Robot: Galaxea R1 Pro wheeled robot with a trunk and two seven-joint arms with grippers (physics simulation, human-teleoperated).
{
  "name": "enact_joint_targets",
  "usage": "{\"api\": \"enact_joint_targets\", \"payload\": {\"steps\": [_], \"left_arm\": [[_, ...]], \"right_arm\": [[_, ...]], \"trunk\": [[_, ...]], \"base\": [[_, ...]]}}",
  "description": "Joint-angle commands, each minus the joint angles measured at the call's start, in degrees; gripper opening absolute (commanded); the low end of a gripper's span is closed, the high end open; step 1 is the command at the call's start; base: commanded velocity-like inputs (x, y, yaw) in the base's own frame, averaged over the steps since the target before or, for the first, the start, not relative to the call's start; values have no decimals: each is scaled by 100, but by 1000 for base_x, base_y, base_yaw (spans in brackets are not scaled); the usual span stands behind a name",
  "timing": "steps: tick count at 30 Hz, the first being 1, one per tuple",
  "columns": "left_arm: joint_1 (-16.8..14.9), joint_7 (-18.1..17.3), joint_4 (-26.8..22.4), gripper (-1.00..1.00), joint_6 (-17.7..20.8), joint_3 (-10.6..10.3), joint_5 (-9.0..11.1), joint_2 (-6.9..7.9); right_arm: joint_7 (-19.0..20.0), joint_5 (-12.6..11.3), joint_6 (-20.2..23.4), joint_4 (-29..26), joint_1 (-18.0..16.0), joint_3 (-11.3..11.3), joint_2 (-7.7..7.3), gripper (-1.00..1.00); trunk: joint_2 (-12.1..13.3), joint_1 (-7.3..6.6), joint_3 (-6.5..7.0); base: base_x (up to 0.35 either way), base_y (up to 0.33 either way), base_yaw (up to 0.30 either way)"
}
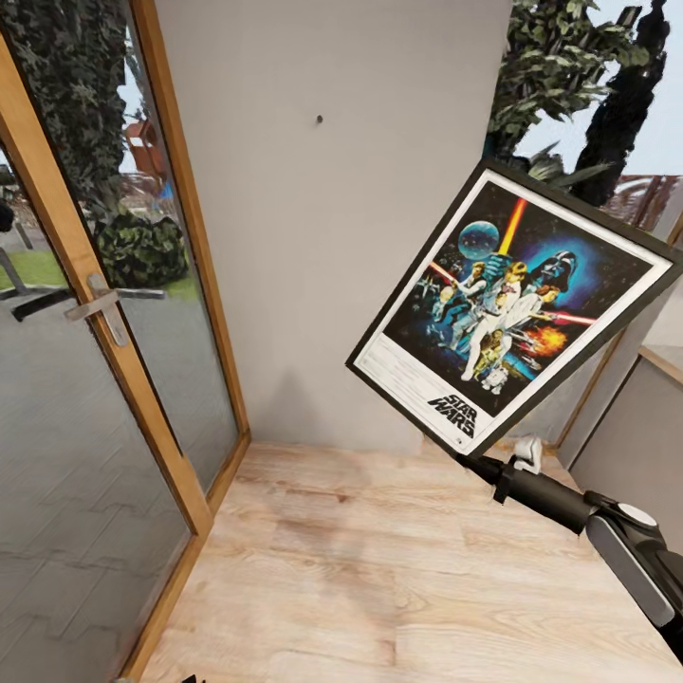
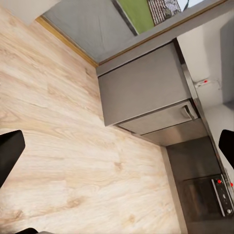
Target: Pick up the poster from the kitchen countertop and hang it on one of the wall nails in the kitchen.
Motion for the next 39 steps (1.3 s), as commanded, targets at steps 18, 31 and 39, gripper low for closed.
{"api": "enact_joint_targets", "payload": {"steps": [18,31,39], "left_arm": [[2,19,-77,100,45,17,-527,157],[2,13,-18,100,-8,74,-604,249],[2,10,-13,100,-9,84,-607,280]], "right_arm": [[-347,355,2183,-644,-1841,13,89,-100],[-406,1414,3711,-614,-3660,1106,814,-100],[-391,1432,4419,-567,-4413,1405,1404,-100]], "trunk": [[-12,4,-11],[-12,4,-11],[-12,4,-11]], "base": [[0,0,0],[0,0,0],[0,0,0]]}}
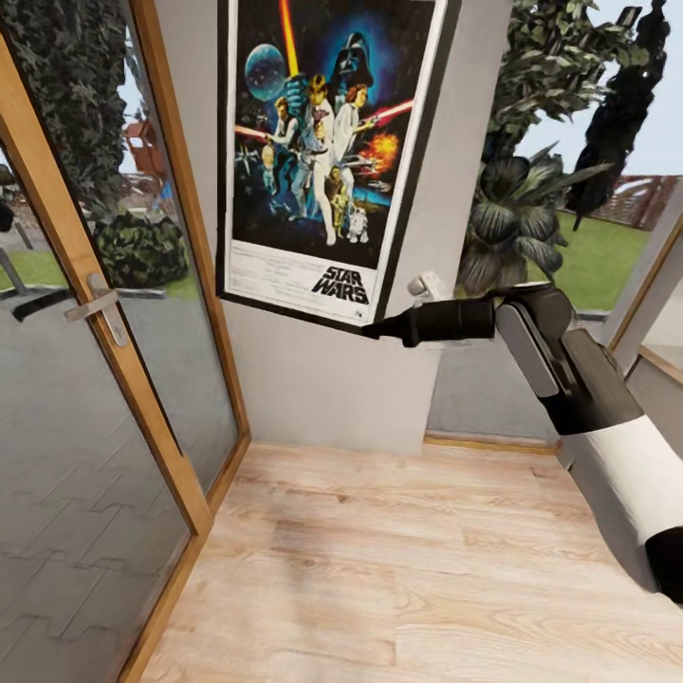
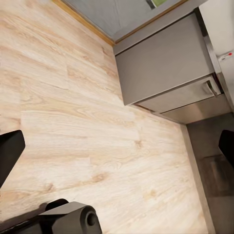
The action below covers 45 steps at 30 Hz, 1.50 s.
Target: Pick up the poster from the kitchen countertop and hang it on one of the wall nails in the kitchen.
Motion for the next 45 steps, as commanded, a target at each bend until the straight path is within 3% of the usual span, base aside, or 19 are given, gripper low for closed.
{"api": "enact_joint_targets", "payload": {"steps": [1,9,22,30,32,37,45], "left_arm": [[1,-12,-8,100,61,-1,20,8],[1,-6,-7,100,55,0,16,46],[1,-4,1,100,61,0,16,53],[1,-4,-2,100,60,0,16,51],[1,-4,0,100,60,0,16,51],[1,-4,1,100,61,0,16,53],[1,-4,1,100,60,0,16,53]], "right_arm": [[14,51,22,9,-54,35,24,-100],[43,52,62,162,-210,414,93,-100],[515,50,61,269,-225,674,81,-100],[527,198,64,289,-252,658,51,-100],[527,368,63,586,-544,663,46,-100],[534,553,61,671,-661,663,48,-100],[536,604,61,687,-697,664,49,-100]], "trunk": [[-12,4,-12],[-12,4,-12],[-12,4,-12],[-12,4,-12],[-12,4,-12],[-12,4,-12],[-12,4,-12]], "base": [[0,0,0],[0,0,0],[0,0,0],[0,0,0],[0,0,0],[0,0,0],[0,0,0]]}}
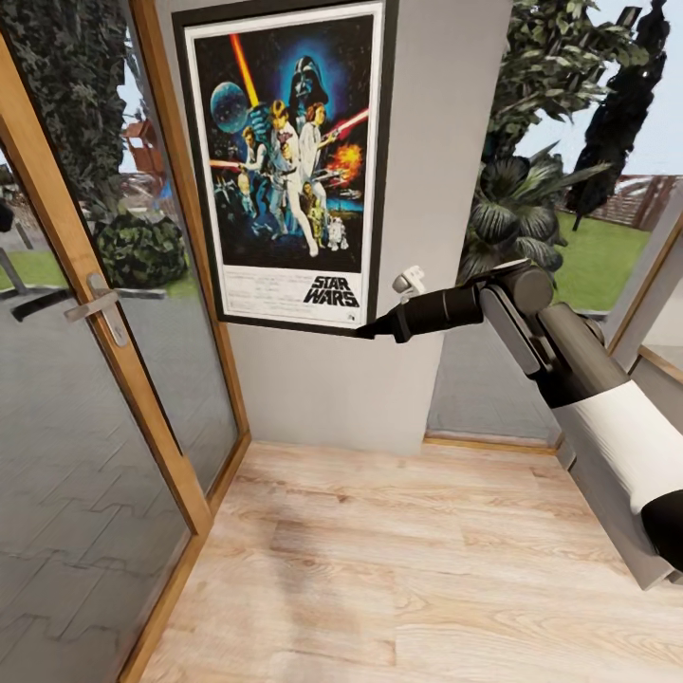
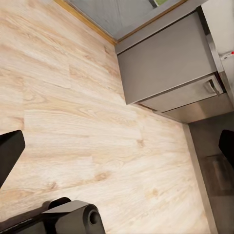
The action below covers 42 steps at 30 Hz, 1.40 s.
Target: Pick up the poster from the kitchen countertop and hang it on one of the wall nails in the kitchen.
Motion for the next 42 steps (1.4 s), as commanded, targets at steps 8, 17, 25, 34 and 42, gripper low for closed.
{"api": "enact_joint_targets", "payload": {"steps": [8,17,25,34,42], "left_arm": [[0,-4,-14,100,61,-13,25,-7],[0,47,-81,100,60,4,51,-4],[0,50,-30,100,53,59,55,-4],[0,47,-22,100,52,179,55,0],[0,47,-20,100,52,191,55,1]], "right_arm": [[388,1,20,-21,-10,14,-4,-100],[407,-1,14,-34,-10,22,46,-100],[399,4,12,-32,-10,17,49,-100],[398,5,12,-32,-10,11,49,-100],[398,5,12,-39,-10,8,49,-100]], "trunk": [[-12,4,-11],[-12,4,-11],[-12,4,-11],[-12,4,-11],[-12,4,-11]], "base": [[0,0,0],[0,0,0],[0,0,0],[0,0,0],[51,0,0]]}}
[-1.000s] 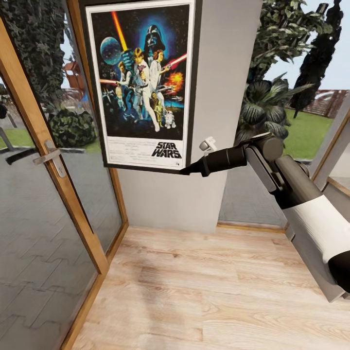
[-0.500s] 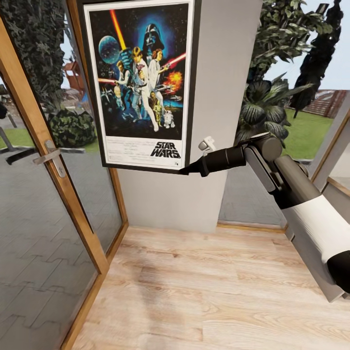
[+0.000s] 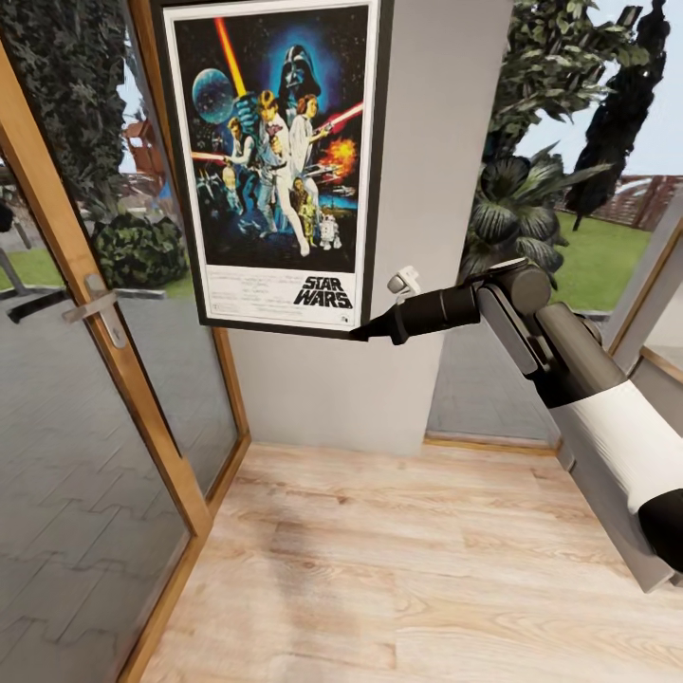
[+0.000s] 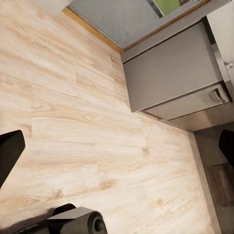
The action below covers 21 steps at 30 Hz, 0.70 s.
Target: Pick up the poster from the kitchen countertop and hang it on one of the wall nails in the kitchen.
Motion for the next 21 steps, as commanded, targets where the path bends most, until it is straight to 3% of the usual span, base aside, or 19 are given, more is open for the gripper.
{"api": "enact_joint_targets", "payload": {"steps": [1,21], "left_arm": [[0,-11,-8,100,60,-2,21,1],[0,-18,-3,100,62,61,16,1]], "right_arm": [[10,-7,19,-1,-8,8,-4,-100],[6,-5,19,14,-8,-10,-4,-100]], "trunk": [[-11,5,-11],[-11,5,-11]], "base": [[145,0,0],[104,0,0]]}}
